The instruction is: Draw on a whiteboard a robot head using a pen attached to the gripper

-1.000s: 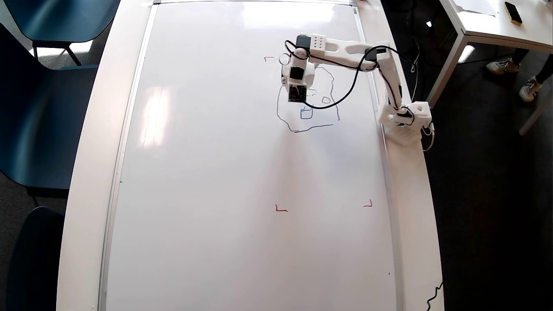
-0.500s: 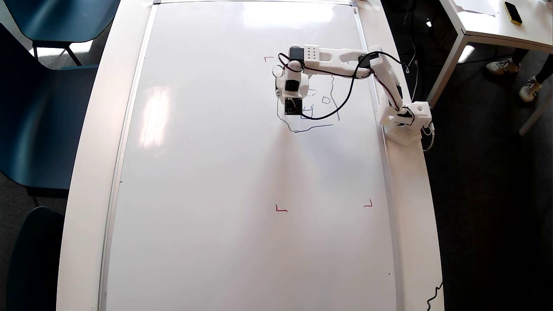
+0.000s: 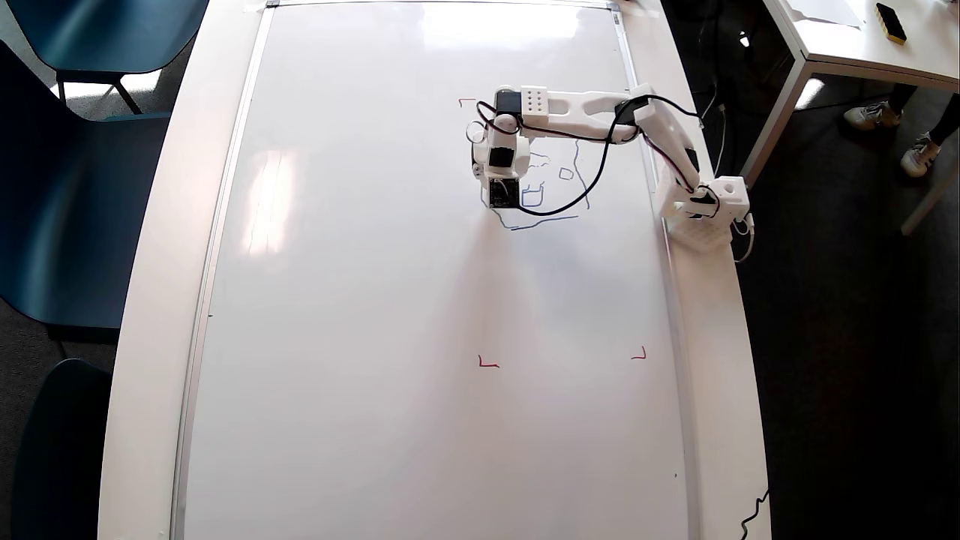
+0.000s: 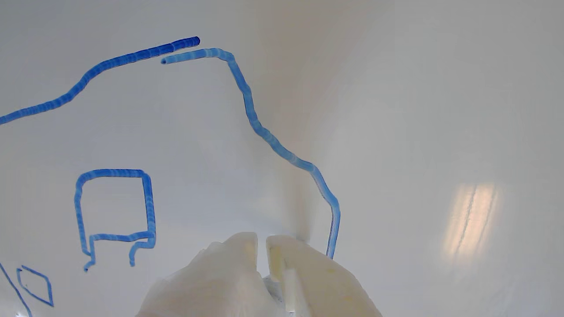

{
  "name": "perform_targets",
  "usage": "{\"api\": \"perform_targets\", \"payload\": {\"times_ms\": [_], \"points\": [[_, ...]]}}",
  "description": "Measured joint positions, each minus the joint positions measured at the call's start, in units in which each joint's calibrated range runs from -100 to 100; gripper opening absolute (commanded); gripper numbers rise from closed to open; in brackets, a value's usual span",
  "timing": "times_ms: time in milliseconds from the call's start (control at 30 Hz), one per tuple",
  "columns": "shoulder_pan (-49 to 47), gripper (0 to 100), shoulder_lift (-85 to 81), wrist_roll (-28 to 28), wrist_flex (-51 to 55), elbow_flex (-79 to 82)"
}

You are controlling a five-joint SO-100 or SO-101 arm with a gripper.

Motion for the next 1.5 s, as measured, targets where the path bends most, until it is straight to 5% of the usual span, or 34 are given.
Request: {"api": "perform_targets", "payload": {"times_ms": [1500], "points": [[0.5, 1, 9.5, -0.7, -3.0, -13.6]]}}
